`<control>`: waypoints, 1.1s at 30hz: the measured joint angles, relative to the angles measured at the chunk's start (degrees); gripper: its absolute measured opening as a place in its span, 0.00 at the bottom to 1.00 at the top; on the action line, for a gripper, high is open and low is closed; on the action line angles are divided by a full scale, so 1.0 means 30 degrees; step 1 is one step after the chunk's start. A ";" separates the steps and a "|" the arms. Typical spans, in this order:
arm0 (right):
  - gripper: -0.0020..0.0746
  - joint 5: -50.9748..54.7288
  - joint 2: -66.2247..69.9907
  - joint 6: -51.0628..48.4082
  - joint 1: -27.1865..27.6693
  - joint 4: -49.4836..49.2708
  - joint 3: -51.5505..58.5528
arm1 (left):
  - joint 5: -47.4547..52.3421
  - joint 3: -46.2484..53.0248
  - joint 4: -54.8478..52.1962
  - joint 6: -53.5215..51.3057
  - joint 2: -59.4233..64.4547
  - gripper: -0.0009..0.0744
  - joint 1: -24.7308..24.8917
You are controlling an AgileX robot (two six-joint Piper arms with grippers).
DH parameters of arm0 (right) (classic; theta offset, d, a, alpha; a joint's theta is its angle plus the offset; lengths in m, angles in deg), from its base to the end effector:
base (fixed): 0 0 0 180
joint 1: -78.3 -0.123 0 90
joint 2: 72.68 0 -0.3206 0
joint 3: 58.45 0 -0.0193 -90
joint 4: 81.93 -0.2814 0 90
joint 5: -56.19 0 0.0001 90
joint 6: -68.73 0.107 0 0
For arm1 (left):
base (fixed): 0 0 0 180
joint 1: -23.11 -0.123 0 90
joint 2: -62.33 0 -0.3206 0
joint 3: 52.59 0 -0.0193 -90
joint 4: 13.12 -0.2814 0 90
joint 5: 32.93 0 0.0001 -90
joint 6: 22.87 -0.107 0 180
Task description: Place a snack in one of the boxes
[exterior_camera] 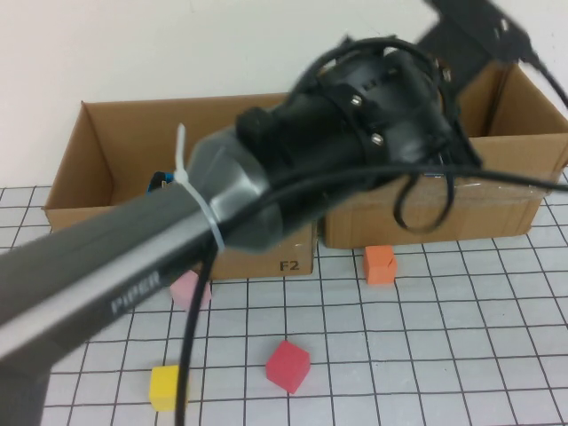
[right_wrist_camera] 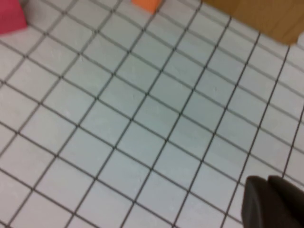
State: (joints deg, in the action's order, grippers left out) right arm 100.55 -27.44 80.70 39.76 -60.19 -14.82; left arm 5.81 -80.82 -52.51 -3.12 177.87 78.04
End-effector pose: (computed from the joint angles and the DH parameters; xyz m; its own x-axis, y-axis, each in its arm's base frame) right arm 0.1213 0.0612 0.3075 -0.4823 -0.4691 -0.7398 -0.4835 0.8468 -0.2217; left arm 0.3245 -0.3882 0.3969 -0.1494 0.5691 -0.8086 0.6002 0.7020 0.3832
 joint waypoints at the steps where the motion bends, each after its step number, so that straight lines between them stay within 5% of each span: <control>1: 0.03 -0.0229 0.0000 0.0000 0.0000 0.0032 0.0000 | -0.0600 0.0000 -0.0426 0.0444 0.0036 0.22 -0.0215; 11: 0.03 -0.0726 0.0000 0.0000 0.0000 0.0098 0.0000 | -0.7662 0.0000 -0.2478 0.2144 0.2296 0.25 -0.3429; 17: 0.03 -0.0753 0.0000 0.0000 0.0000 0.0098 0.0000 | -0.8032 0.0000 -0.2877 0.3998 0.3745 0.81 -0.3850; 20: 0.03 -0.0769 0.0000 0.0000 0.0000 0.0098 0.0000 | -0.6465 0.0000 -0.2966 0.4164 0.3740 0.87 -0.3850; 23: 0.03 -0.0937 0.0000 0.0000 0.0000 0.0187 0.0000 | -0.3959 0.0000 -0.2842 0.4714 0.3114 0.70 -0.3687; 28: 0.03 -0.1498 0.0000 0.0000 0.0000 0.0753 0.0000 | 0.0263 0.0000 -0.2099 0.5231 0.1069 0.16 -0.3276; 33: 0.03 -0.1584 0.0000 -0.0090 0.0000 0.0954 0.0000 | 0.2820 0.0000 -0.0342 0.4085 -0.1367 0.03 -0.3179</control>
State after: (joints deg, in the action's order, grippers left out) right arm 95.80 -27.44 80.43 39.76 -57.33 -14.82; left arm 14.27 -80.82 -53.54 9.14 173.77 68.50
